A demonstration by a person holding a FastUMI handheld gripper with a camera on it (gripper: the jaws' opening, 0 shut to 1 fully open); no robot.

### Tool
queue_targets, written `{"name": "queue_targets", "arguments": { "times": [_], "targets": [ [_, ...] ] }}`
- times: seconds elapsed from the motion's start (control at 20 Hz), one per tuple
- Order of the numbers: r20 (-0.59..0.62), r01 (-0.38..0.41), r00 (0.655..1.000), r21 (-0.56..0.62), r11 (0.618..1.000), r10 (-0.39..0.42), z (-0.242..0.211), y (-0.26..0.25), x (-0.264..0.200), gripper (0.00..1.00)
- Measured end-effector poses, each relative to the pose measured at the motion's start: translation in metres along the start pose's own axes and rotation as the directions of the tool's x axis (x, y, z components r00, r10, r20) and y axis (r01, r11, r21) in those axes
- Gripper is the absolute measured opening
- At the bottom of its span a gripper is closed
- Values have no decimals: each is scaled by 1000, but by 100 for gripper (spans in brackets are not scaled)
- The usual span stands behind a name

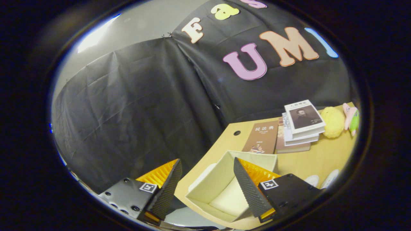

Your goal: Open the storage box then place both shoes into the box .Put the left shoe in first, then the right shoe, with the right side of both shoes facing outward in a uniform manner.

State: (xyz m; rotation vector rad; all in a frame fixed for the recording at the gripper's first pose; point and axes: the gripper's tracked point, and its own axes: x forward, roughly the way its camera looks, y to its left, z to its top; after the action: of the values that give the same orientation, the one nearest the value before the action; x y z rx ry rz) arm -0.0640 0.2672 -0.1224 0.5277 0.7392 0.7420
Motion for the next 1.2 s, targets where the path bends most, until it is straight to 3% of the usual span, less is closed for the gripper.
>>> {"name": "queue_targets", "arguments": {
  "times": [0.25,0.6,1.2],
  "targets": [
    [34,110,993,-31,993,-109,8,-53,-32,100],
    [10,287,958,-81,955,-287,-10,-139,-73,100],
    [-156,394,903,-72,916,-400,-86,-231,-98,100]
  ]
}}
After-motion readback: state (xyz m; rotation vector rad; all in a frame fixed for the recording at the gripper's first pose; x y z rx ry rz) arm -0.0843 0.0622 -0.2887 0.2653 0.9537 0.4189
